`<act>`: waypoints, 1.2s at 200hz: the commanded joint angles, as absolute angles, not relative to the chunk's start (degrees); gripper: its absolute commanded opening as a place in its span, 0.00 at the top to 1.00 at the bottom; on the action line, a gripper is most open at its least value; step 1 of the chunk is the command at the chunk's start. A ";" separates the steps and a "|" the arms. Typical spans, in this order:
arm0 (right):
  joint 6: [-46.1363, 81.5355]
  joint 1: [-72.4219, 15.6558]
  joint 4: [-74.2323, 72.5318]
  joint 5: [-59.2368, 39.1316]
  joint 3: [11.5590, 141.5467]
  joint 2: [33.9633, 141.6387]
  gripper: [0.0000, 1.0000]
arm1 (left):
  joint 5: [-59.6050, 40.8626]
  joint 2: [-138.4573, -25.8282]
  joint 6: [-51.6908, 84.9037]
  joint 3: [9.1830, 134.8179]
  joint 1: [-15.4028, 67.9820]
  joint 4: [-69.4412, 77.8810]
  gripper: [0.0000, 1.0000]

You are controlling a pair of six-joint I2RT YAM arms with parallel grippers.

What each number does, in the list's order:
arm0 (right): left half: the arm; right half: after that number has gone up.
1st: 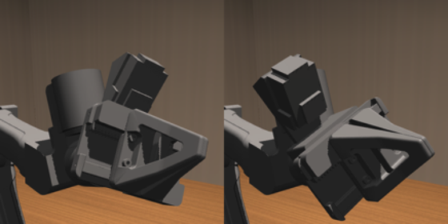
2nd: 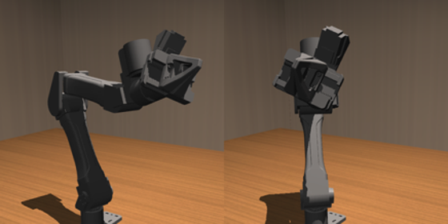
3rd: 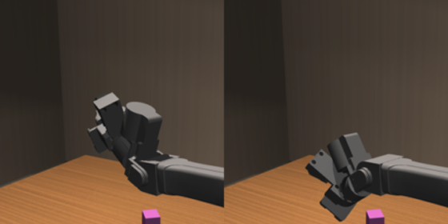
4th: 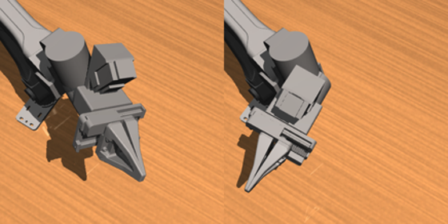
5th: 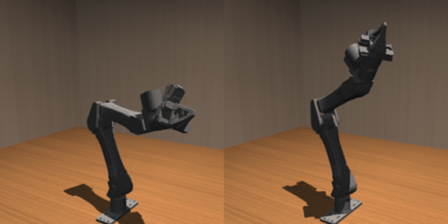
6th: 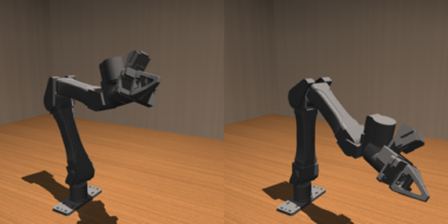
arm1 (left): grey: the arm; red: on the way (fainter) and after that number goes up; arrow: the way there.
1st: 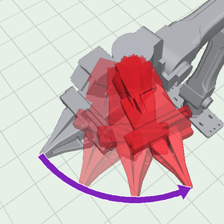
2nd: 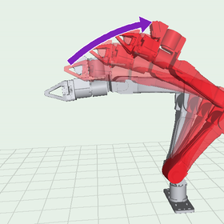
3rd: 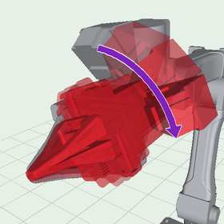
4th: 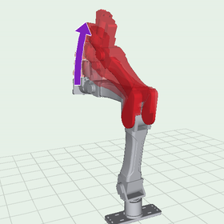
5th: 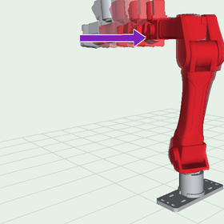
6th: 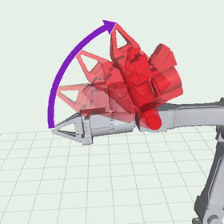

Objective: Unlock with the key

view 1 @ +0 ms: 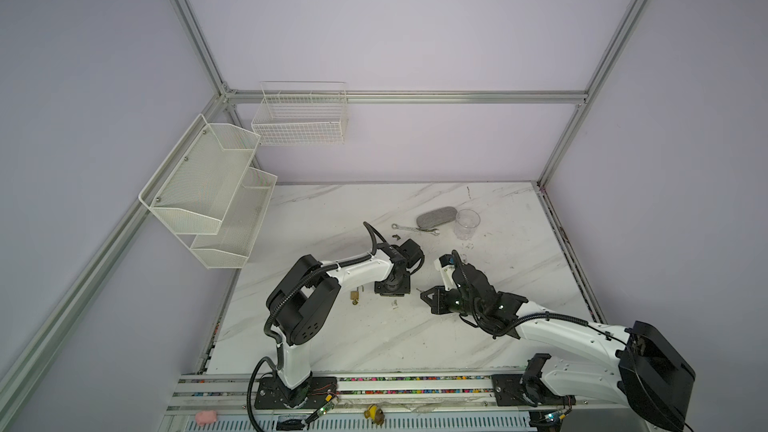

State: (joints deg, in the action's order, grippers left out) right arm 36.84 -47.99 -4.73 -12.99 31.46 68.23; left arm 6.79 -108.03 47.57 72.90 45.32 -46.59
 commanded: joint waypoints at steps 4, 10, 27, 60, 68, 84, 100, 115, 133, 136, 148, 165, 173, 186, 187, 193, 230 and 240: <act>37.08 -47.98 -5.89 -13.27 31.73 68.01 1.00 | 9.25 -108.89 50.21 76.11 45.79 -47.95 0.70; 37.09 -47.98 -5.89 -13.22 31.82 67.90 1.00 | 9.55 -109.02 50.35 76.20 46.03 -47.97 0.68; 37.09 -47.99 -5.88 -13.10 31.73 67.56 1.00 | 10.04 -109.37 51.27 76.66 46.36 -47.92 0.67; 36.92 -47.99 -5.82 -12.92 31.39 67.07 1.00 | 11.28 -110.68 53.06 76.97 47.93 -47.92 0.69; 36.91 -47.98 -5.81 -12.79 31.38 66.86 1.00 | 11.61 -111.15 53.47 76.83 48.44 -47.90 0.69; 36.68 -47.99 -5.81 -12.74 31.23 66.43 1.00 | 12.01 -111.66 54.49 76.37 48.83 -47.81 0.72; 36.35 -47.94 -5.30 -12.26 31.38 65.82 1.00 | 11.74 -111.33 55.28 75.75 48.87 -47.02 0.77; 35.66 -47.99 -4.31 -10.63 31.56 65.22 1.00 | 12.10 -109.69 56.40 74.96 48.78 -46.21 0.84; 34.90 -47.99 -1.93 -6.94 32.29 64.84 1.00 | 12.55 -105.79 58.32 73.03 48.43 -44.07 0.92; 34.89 -47.99 -1.79 -6.82 32.38 64.82 1.00 | 12.54 -104.91 58.83 72.57 48.22 -43.50 0.94; 34.72 -47.99 -1.94 -6.55 32.74 64.70 1.00 | 12.33 -100.99 61.03 70.36 47.84 -40.70 1.00; 34.54 -48.14 -2.22 -5.54 32.98 64.67 1.00 | 12.84 -93.90 65.48 65.77 47.49 -35.92 1.00; 34.55 -48.31 -2.24 -4.53 33.04 64.68 1.00 | 12.73 -90.41 68.09 63.36 47.39 -32.98 1.00; 34.89 -48.96 -2.35 -2.61 33.52 64.55 1.00 | 12.71 -84.52 73.31 58.74 47.18 -27.47 1.00; 34.93 -49.05 -2.41 -2.45 33.55 64.53 1.00 | 12.73 -84.05 73.52 58.33 47.19 -27.01 1.00; 35.11 -49.78 -2.75 -1.45 33.87 64.44 1.00 | 12.80 -81.73 76.23 56.16 47.11 -24.36 1.00; 35.84 -55.20 -5.12 6.45 37.03 66.78 1.00 | 13.16 -68.23 90.01 46.71 46.90 -13.27 1.00; 35.86 -56.50 -5.87 7.32 38.19 67.77 1.00 | 12.69 -66.45 91.80 45.72 46.93 -11.58 1.00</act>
State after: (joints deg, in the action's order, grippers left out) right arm 35.40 -54.06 -3.68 1.48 34.94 66.00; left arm 12.45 -69.95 81.14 50.52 47.22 -21.50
